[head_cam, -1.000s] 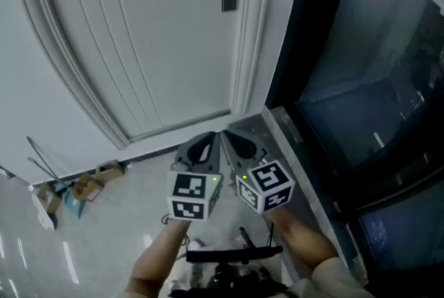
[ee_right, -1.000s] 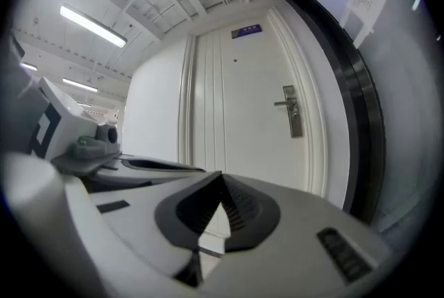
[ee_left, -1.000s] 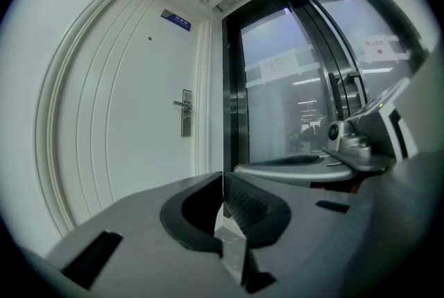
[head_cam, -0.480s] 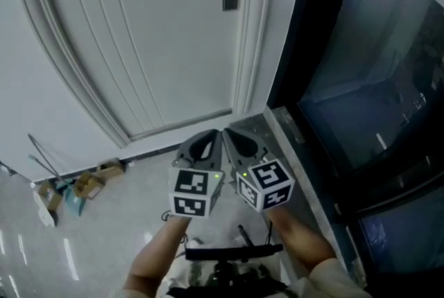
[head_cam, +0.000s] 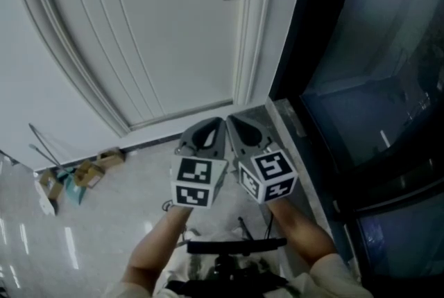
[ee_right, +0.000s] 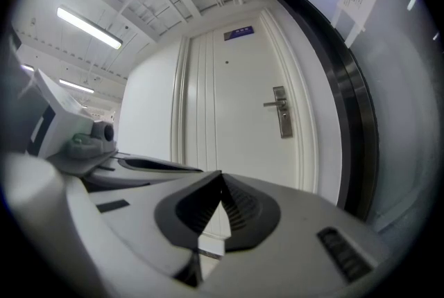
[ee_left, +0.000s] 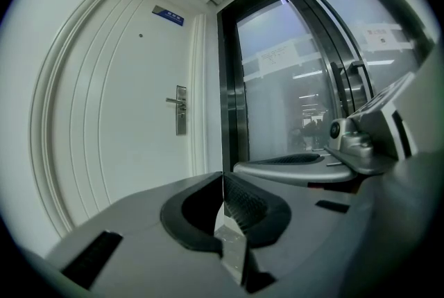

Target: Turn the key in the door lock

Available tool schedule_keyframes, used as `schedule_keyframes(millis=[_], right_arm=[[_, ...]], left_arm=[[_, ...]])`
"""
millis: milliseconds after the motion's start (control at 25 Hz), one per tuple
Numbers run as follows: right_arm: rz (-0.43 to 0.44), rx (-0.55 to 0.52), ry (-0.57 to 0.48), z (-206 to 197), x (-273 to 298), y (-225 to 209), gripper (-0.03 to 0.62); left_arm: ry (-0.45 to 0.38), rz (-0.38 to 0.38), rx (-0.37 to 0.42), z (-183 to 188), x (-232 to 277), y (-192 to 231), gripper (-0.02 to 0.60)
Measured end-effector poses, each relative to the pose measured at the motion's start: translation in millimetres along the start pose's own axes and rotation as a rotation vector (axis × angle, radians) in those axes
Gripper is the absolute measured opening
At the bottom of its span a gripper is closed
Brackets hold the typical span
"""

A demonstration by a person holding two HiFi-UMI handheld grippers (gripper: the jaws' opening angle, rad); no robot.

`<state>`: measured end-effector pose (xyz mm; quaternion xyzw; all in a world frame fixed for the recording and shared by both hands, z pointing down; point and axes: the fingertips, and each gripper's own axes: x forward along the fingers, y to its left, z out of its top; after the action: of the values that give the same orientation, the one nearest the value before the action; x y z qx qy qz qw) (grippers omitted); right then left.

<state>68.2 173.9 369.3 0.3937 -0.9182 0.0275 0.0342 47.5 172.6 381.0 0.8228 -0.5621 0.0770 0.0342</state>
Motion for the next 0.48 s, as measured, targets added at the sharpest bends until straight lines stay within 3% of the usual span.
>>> schedule_keyframes(millis=[480], right_arm=[[0.021,0.001,-0.004,2.7,-14.6,-47.9,0.006]], left_arm=[[0.002,0.042,0.014,9.9,36.7,-32.0,0.017]])
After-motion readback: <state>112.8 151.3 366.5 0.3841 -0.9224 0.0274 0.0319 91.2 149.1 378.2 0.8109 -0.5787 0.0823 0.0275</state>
